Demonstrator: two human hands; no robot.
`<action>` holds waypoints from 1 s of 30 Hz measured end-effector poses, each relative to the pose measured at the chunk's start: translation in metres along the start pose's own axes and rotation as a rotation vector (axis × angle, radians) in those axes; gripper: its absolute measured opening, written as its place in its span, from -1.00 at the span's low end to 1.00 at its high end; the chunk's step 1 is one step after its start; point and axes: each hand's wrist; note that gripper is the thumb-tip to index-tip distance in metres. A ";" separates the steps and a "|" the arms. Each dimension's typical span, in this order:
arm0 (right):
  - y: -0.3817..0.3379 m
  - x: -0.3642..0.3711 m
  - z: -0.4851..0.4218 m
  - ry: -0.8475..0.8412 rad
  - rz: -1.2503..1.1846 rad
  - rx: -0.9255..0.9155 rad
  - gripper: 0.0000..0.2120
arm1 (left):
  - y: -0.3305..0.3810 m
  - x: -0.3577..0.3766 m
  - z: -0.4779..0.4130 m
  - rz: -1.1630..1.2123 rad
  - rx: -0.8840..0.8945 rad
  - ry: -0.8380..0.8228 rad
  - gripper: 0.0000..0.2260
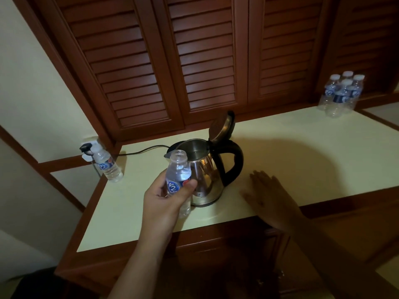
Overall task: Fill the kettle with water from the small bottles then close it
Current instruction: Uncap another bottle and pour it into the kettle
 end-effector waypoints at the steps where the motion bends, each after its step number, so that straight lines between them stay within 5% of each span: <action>1: 0.000 0.004 0.000 -0.025 0.048 -0.003 -0.07 | 0.002 -0.001 -0.001 -0.023 0.004 0.007 -0.67; 9: -0.003 0.011 -0.002 -0.050 0.181 -0.008 0.17 | 0.014 -0.008 -0.015 -0.250 0.006 0.054 -0.64; 17: -0.005 0.010 -0.006 -0.073 0.200 -0.009 0.11 | 0.032 -0.010 -0.038 -0.646 0.025 0.099 -0.51; 30: -0.004 0.000 -0.001 -0.096 0.144 -0.013 0.09 | 0.051 -0.015 -0.073 -1.412 0.152 0.021 -0.58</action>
Point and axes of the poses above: each hand's wrist, its own z-axis away from the middle knuckle, its own x-axis out of the palm, y = z × x, and after that the axes turned 5 degrees about x, right-handed
